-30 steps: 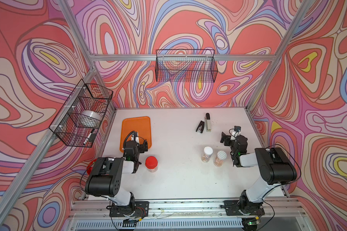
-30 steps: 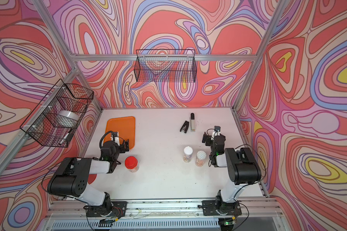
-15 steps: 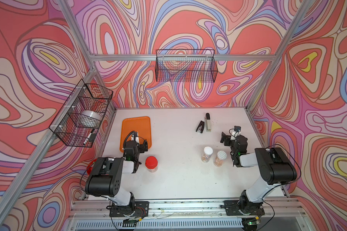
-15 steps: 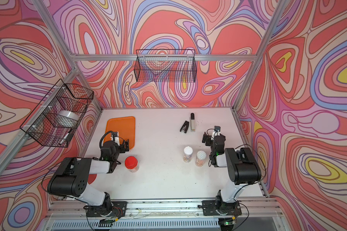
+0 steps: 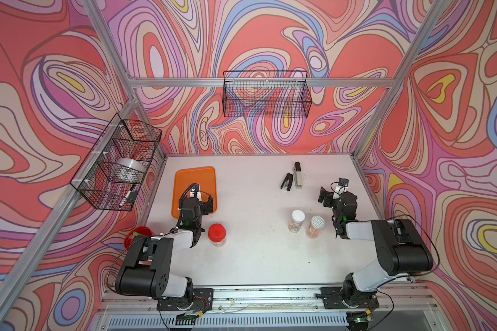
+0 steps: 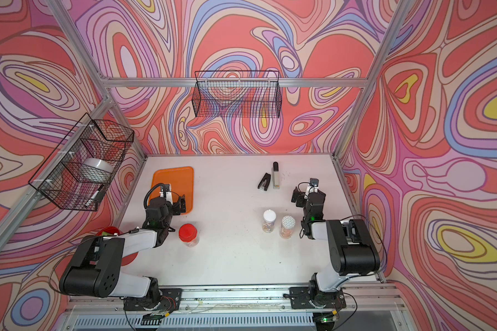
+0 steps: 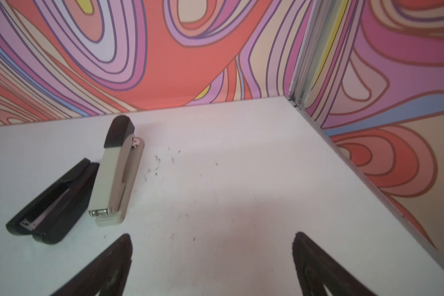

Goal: Pour the candies out of the jar
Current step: Move the tray at the center of the board.

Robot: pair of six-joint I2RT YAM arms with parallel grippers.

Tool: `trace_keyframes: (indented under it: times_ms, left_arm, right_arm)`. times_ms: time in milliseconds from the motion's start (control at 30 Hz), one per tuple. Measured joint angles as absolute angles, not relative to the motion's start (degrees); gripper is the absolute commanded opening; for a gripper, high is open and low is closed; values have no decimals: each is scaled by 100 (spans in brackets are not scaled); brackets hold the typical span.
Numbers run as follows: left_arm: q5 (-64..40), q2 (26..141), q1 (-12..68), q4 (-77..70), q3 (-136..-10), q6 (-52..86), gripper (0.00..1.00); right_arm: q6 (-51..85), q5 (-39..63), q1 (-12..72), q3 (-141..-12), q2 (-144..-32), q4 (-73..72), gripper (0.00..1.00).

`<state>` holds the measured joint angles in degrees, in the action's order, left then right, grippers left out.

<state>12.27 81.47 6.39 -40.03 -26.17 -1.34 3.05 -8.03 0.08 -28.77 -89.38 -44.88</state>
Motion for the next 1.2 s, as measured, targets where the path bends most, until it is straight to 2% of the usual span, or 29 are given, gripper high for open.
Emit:
trace_keyframes:
  times_ms: [167, 367, 567, 667, 800, 867, 933, 1033, 1200]
  left_arm:
    - [1481, 7931, 784, -3085, -3454, -237, 100]
    - [1315, 8007, 819, -1435, -4740, 193, 93]
    - [860, 8685, 821, 8, -5789, 1066, 76]
    - [554, 9043, 821, 561, -5983, 1372, 72]
    - [233, 9402, 823, 1107, -6038, 1634, 61]
    - [80, 9581, 823, 1317, -6060, 1734, 59]
    - [-32, 9745, 823, 1452, -6130, 1804, 51]
    - [-128, 10025, 843, 1619, -6324, 1828, 49]
    - [-115, 10433, 897, 1848, -6753, 1828, 34]
  right_arm:
    - [661, -849, 8, -3909, -8626, -2803, 98]
    - [1271, -604, 10, -4919, -8473, -602, 98]
    - [1890, -257, 110, -5251, -8125, 1129, 98]
    - [2123, -40, 121, -5347, -7955, 1756, 98]
    - [2335, 340, 121, -5365, -7758, 2163, 98]
    - [2458, 558, 130, -5358, -7649, 2224, 98]
    - [2561, 709, 139, -5336, -7542, 2228, 98]
    - [2703, 906, 165, -5310, -7391, 2220, 98]
    - [2799, 1046, 242, -5249, -7155, 2176, 98]
